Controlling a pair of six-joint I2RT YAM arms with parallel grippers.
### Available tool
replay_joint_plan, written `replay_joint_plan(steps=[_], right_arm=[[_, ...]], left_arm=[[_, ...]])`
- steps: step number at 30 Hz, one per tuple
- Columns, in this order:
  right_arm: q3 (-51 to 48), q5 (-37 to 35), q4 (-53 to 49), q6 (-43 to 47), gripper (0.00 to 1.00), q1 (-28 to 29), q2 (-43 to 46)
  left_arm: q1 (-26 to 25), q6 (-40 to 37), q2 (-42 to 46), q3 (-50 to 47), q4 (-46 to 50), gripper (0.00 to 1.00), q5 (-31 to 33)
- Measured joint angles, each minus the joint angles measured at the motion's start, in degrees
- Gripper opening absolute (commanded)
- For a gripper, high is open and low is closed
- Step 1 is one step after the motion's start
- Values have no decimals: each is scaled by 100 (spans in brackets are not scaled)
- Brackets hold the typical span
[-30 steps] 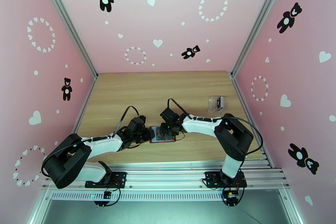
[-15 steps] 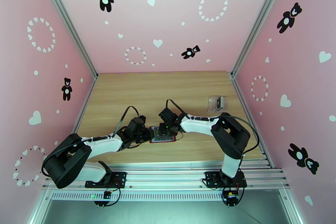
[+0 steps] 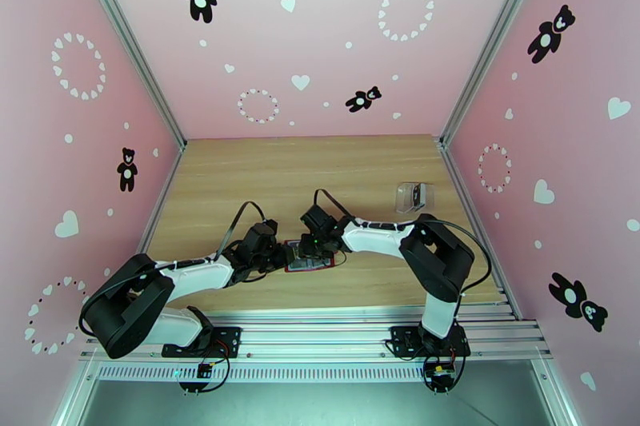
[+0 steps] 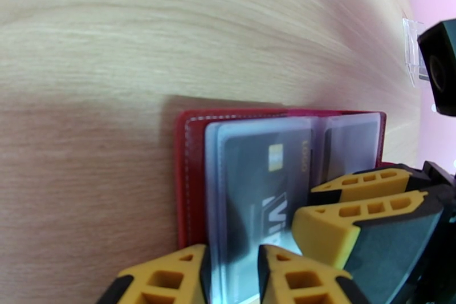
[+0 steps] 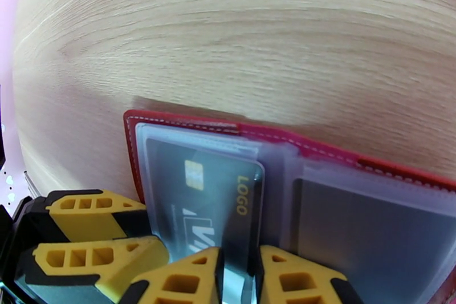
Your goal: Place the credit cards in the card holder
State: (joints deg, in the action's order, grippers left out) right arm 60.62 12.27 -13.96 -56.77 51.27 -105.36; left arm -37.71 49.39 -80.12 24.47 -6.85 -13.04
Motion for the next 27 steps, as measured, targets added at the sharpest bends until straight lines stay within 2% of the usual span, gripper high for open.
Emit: replay_joint_plan(steps=[4,8,15,27], right_arm=[[0,-50,-20,87,32,15,26],[0,-166,-195,251,33,94,208],[46,-278,-348,492,16,116,452],[129,-249,-352,496,12,90,197]], left_arm=[[0,0,61,0,66,30,-2],[0,0,411,-7,378,33,20],[0,-2,1154,-22,737,34,160],[-2,-2,1086,-44,901,34,170]])
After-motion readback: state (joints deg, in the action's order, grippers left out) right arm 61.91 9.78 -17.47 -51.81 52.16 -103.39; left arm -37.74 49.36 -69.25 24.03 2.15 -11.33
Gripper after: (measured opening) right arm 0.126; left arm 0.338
